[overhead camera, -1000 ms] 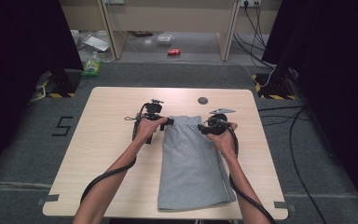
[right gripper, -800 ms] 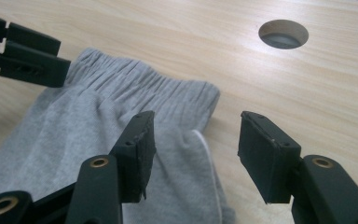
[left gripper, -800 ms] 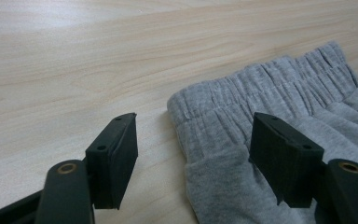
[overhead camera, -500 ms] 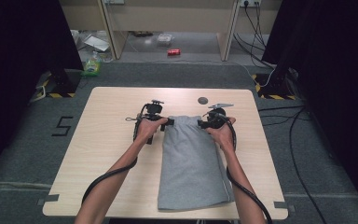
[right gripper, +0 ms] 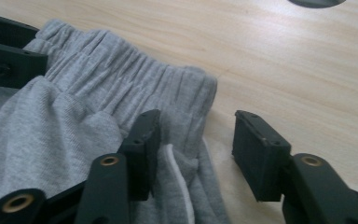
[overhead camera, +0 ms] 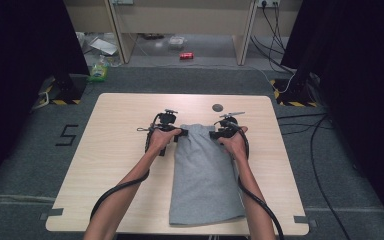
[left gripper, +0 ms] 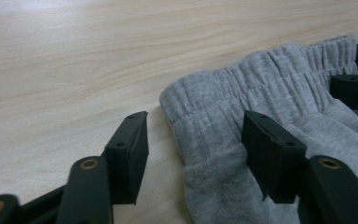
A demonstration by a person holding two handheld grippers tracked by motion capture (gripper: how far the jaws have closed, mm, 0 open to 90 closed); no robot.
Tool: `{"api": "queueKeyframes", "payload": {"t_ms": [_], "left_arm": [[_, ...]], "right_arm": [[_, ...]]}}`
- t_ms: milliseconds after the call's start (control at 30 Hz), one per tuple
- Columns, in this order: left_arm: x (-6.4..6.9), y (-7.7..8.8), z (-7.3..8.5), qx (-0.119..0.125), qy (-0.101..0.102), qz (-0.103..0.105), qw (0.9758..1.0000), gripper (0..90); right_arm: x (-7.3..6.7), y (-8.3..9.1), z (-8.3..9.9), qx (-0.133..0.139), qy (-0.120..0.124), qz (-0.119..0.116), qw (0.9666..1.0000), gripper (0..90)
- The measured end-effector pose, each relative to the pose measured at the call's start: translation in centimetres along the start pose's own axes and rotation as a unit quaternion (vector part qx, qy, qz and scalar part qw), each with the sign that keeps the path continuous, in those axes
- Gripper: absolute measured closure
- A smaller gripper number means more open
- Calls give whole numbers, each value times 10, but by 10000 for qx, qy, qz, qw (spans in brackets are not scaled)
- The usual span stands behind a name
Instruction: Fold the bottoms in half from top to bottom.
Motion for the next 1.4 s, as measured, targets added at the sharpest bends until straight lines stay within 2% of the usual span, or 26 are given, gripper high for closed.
{"api": "queueKeyframes", "payload": {"t_ms": [100,133,167,267,433,500,667,900,1000,1067,1100,1167,1233,1300,1333,1400], "left_arm": [[3,-1,0,9,-73,72,9999,512],[3,-1,0,9,-73,72,9999,524],[5,-1,0,13,-170,61,9998,537],[6,-1,0,13,-211,87,9997,565],[7,0,1,101,-205,138,9996,669],[8,1,1,177,-263,148,9994,705],[10,8,-3,316,-319,214,9988,726],[21,25,-14,530,-461,343,9969,726],[28,41,-22,703,-575,449,9949,726],[30,45,-24,742,-624,486,9941,726],[35,54,-26,821,-728,550,9924,725],[37,58,-27,852,-767,579,9917,725],[46,70,-27,959,-927,690,9887,725],[49,74,-26,979,-975,730,9877,724],[55,82,-25,1032,-1082,807,9855,724],[57,85,-25,1041,-1125,831,9847,724]], "right_arm": [[2,-1,2,-34,-206,-148,9997,600],[3,0,2,-23,-247,-215,9995,629],[4,-1,3,-1,-319,-305,9990,654],[6,-1,5,20,-459,-456,9979,708],[4,0,5,-44,-488,-450,9978,765],[3,2,3,-30,-545,-430,9976,776],[4,8,1,130,-610,-510,9967,784],[4,30,-11,463,-605,-684,9948,787],[2,45,-16,643,-600,-807,9929,788],[2,49,-17,697,-572,-846,9923,788],[2,57,-17,803,-544,-926,9910,788],[1,62,-17,846,-537,-967,9903,788],[-1,74,-16,940,-508,-1043,9888,788],[-1,78,-16,962,-478,-1068,9885,788],[-3,86,-15,1017,-426,-1110,9877,788],[-5,93,-13,1071,-395,-1144,9869,788]]}}
Point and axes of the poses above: each handheld gripper's, and its own axes: y roughly backward along the jaws, z roughly out of its underside, x roughly to its right, the point moved 1 cm from there along -y, roughly forward along the jaws, and after that the axes turned 10 degrees about x, right-handed, at the moved point
